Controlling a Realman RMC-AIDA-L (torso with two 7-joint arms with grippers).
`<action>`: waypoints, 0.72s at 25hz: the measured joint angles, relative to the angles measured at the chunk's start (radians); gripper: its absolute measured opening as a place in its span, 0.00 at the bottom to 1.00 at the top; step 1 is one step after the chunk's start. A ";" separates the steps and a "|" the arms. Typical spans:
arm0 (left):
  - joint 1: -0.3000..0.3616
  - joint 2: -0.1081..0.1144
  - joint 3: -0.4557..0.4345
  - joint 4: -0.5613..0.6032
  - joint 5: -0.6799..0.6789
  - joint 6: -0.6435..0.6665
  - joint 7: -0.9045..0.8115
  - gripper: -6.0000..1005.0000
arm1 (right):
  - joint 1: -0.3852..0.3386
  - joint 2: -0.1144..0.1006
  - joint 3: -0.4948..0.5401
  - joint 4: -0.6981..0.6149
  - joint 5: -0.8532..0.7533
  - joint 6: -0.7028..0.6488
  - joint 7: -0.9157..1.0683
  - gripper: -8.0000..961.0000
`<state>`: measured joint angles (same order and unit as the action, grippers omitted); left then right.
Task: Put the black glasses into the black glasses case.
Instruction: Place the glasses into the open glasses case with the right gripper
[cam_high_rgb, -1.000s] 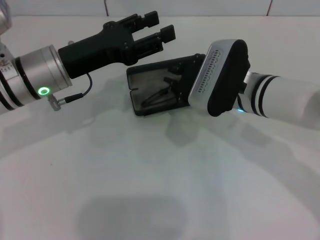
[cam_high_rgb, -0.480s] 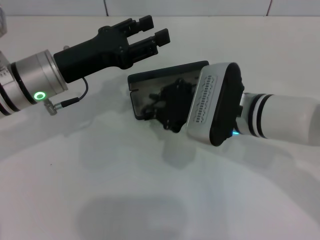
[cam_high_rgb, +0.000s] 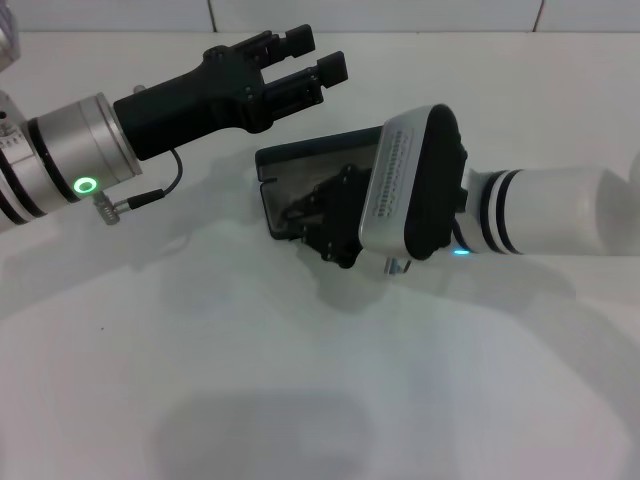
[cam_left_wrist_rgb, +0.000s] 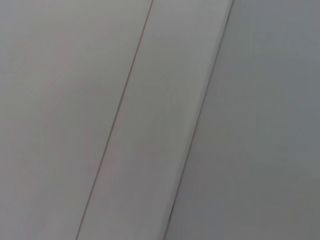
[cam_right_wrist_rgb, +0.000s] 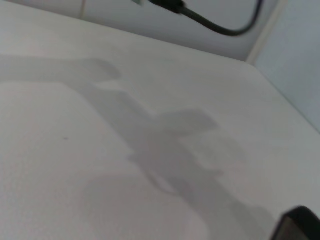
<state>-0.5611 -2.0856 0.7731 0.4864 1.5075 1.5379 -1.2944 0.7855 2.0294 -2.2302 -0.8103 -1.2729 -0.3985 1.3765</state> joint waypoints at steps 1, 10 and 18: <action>0.000 0.000 0.000 0.000 0.000 0.000 0.000 0.71 | 0.004 0.000 0.003 0.007 0.005 0.004 0.000 0.19; 0.001 -0.001 0.000 0.000 0.001 0.001 0.003 0.71 | -0.005 0.000 0.007 0.006 0.016 0.102 0.001 0.19; 0.007 -0.001 0.000 0.000 0.000 0.002 0.003 0.71 | -0.032 0.000 0.011 -0.043 0.027 0.117 -0.003 0.19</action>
<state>-0.5544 -2.0862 0.7731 0.4862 1.5071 1.5397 -1.2916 0.7539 2.0291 -2.2194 -0.8534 -1.2463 -0.2811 1.3730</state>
